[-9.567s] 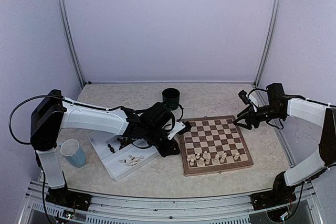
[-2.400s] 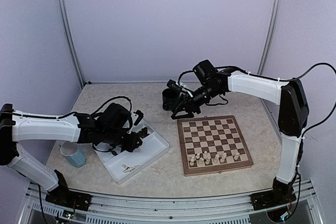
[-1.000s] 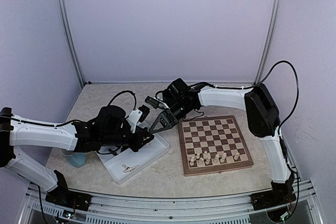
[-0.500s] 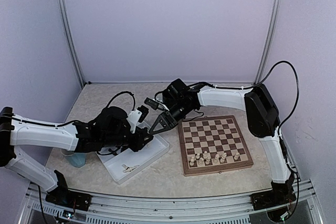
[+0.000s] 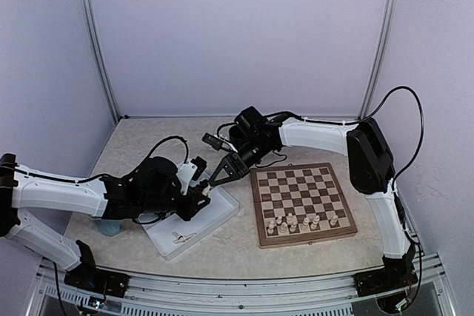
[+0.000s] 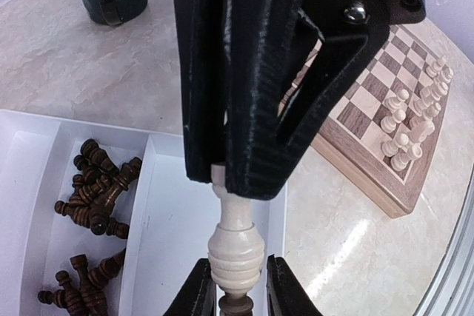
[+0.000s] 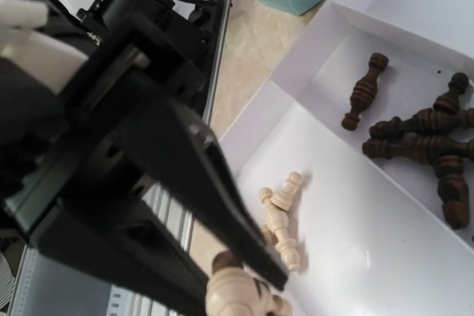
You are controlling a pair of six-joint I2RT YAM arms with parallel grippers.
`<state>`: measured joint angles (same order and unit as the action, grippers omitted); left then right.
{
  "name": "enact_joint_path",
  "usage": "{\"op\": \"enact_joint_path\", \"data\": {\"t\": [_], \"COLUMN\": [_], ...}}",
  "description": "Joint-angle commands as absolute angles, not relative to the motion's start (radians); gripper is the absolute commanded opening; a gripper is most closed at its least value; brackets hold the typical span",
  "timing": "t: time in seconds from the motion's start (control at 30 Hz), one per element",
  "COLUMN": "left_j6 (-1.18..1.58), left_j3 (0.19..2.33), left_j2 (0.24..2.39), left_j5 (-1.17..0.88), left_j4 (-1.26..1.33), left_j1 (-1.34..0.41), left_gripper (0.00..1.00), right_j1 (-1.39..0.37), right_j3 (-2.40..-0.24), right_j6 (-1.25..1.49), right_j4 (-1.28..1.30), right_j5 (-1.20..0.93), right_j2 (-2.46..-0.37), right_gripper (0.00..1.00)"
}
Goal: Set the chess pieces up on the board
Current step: Pass from the right arm to the left, then place the chess pile in the storage box.
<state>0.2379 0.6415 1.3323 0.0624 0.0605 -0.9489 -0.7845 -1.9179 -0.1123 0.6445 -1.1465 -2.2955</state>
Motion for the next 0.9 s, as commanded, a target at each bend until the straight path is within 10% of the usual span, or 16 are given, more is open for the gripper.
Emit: {"op": "enact_joint_path", "data": {"t": [0.0, 0.27, 0.87], "left_j6": [0.247, 0.263, 0.258], "left_j3": [0.646, 0.626, 0.612], "left_j2": [1.352, 1.382, 1.427], "left_j5": [0.041, 0.017, -0.069], "left_j4": [0.076, 0.093, 0.123], "left_j1": [-0.943, -0.927, -0.881], "left_gripper": [0.17, 0.03, 0.05], "right_j1": [-0.788, -0.775, -0.522], "right_j3": [-1.934, -1.932, -1.472], "right_j6": [-0.125, -0.198, -0.468], "right_j4": [0.659, 0.703, 0.752], "right_j5": [-1.14, -1.025, -0.65], "right_j2": [-2.294, -2.251, -1.803], "right_gripper": [0.05, 0.04, 0.04]}}
